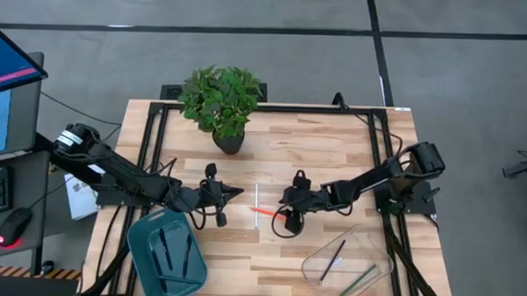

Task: Sort pens & pencils
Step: Put the orange pencil into the transparent bin

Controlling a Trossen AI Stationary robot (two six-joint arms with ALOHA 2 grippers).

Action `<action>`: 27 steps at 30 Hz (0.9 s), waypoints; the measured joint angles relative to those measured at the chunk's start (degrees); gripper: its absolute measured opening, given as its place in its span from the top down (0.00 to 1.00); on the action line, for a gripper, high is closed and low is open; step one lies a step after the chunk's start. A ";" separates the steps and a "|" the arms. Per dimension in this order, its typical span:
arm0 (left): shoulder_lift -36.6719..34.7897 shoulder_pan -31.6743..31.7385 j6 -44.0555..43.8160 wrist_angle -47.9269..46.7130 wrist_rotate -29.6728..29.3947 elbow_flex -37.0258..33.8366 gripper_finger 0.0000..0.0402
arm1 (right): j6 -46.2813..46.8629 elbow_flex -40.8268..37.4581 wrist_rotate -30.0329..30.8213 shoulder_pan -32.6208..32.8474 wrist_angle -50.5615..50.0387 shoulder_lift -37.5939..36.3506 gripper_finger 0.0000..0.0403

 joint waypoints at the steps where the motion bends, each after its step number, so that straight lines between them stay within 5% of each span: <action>1: 0.00 0.00 -0.32 0.01 0.01 0.00 1.00 | 0.19 0.01 0.07 0.34 0.85 0.48 0.51; 14: 0.00 0.00 -1.83 0.02 0.07 0.00 1.00 | 5.69 0.07 1.55 3.68 1.86 1.10 0.51; 27: 0.00 0.00 -3.92 0.11 0.09 0.02 1.00 | 9.02 0.18 14.56 7.20 3.98 5.80 0.51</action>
